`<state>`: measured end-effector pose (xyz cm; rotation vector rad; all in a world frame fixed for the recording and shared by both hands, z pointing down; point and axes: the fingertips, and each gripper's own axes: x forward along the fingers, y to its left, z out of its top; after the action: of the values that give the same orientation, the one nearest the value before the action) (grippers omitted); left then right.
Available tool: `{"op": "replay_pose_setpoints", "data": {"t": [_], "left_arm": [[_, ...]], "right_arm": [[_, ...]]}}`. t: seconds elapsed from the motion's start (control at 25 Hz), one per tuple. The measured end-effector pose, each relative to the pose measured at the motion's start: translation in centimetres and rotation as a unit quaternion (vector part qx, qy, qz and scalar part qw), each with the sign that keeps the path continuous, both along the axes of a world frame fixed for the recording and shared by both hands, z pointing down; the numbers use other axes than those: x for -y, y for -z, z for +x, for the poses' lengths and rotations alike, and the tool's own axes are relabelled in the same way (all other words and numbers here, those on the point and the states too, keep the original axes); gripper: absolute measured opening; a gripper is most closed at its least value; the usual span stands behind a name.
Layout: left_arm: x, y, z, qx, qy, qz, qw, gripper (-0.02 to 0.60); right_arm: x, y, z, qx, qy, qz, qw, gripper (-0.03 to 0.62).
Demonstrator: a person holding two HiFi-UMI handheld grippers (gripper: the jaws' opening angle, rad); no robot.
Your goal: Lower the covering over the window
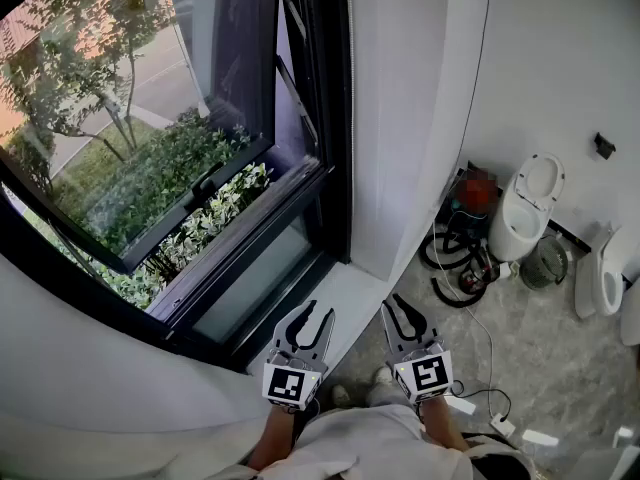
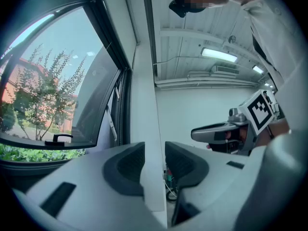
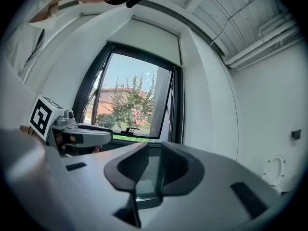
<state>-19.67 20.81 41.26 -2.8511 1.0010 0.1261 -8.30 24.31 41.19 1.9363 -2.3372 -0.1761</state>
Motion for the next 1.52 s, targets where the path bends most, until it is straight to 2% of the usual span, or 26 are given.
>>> {"op": "replay_pose_setpoints", "data": {"t": [0.2, 0.48, 0.72, 0.92, 1.52], "left_arm": [[1.1, -0.5, -0.1, 0.003, 0.001, -0.004, 1.0000, 0.130], [3.2, -0.6, 0.6, 0.010, 0.002, -0.011, 0.9999, 0.112], [4.6, -0.3, 1.7, 0.003, -0.001, -0.007, 1.0000, 0.106], [5.8, -0.9, 2.6, 0.013, 0.004, -0.016, 0.9998, 0.101], [10.4, -1.2, 9.1, 0.022, 0.040, -0.018, 0.9988, 0.091]], "right_arm": [[1.0, -0.2, 0.2, 0.024, -0.005, 0.005, 1.000, 0.078], [2.8, -0.3, 0.1, 0.013, -0.010, -0.006, 1.000, 0.081], [4.3, -0.7, 0.6, 0.012, -0.007, -0.017, 1.000, 0.081], [5.7, -1.5, 1.2, 0.016, 0.002, -0.023, 1.000, 0.081], [11.1, -2.5, 8.0, 0.035, 0.033, -0.029, 0.998, 0.081]]}}
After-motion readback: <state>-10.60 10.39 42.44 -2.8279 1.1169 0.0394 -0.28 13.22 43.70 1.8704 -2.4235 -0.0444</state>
